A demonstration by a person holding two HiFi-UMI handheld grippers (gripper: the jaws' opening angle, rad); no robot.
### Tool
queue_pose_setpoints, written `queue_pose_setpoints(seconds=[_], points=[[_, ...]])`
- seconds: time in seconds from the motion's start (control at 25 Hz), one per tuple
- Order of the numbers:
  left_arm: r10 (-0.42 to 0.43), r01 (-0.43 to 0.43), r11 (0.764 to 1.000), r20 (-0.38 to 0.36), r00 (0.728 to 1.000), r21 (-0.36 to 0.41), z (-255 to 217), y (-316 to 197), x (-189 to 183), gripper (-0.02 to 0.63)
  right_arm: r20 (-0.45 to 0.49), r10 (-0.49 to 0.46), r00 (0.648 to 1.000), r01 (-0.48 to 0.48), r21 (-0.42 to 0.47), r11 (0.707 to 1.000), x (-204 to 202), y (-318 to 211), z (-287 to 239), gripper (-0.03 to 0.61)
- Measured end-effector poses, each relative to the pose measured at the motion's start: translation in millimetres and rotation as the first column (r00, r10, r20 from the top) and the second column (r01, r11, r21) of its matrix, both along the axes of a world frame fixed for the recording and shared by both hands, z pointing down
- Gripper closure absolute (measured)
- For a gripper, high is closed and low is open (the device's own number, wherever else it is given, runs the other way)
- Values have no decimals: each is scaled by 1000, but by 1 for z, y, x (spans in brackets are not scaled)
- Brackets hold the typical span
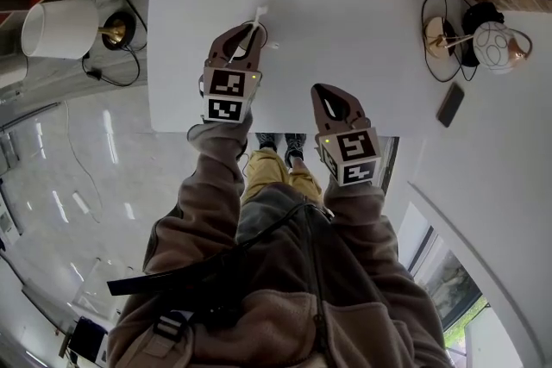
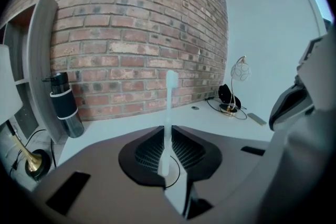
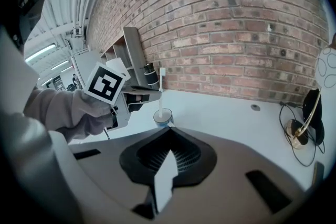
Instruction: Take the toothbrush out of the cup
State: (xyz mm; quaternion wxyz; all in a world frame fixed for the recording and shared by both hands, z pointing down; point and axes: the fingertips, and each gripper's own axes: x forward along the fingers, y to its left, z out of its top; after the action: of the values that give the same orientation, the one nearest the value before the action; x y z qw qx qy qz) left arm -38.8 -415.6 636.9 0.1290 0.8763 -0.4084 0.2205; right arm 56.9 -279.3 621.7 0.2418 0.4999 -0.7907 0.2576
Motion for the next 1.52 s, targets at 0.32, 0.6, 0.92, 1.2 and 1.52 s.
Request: queue_pose_setpoints(seconds=[0.32,0.6,0.92,1.2,1.52], points=[[-56,71,990,-121,991,121,-102,17,-16,563,22,29,999,-32,153,988,-5,-13,-65,577],[-75,107,972,-156,985,211,-174,35,-28,563,49,24,999,-37,291,956,-13,-21,-131,577],[-66,120,947,-185,981,298,-234,53,-28,563,61,-3,998,-22,406,913,-18,-30,-186,577],[-53,126,921,-203,978,370,-290,69,-27,563,68,-36,997,-3,501,866,-22,-32,-236,577],[-59,148,888,-212,976,435,-336,80,-28,563,70,-63,996,10,587,810,-16,-35,-284,577]])
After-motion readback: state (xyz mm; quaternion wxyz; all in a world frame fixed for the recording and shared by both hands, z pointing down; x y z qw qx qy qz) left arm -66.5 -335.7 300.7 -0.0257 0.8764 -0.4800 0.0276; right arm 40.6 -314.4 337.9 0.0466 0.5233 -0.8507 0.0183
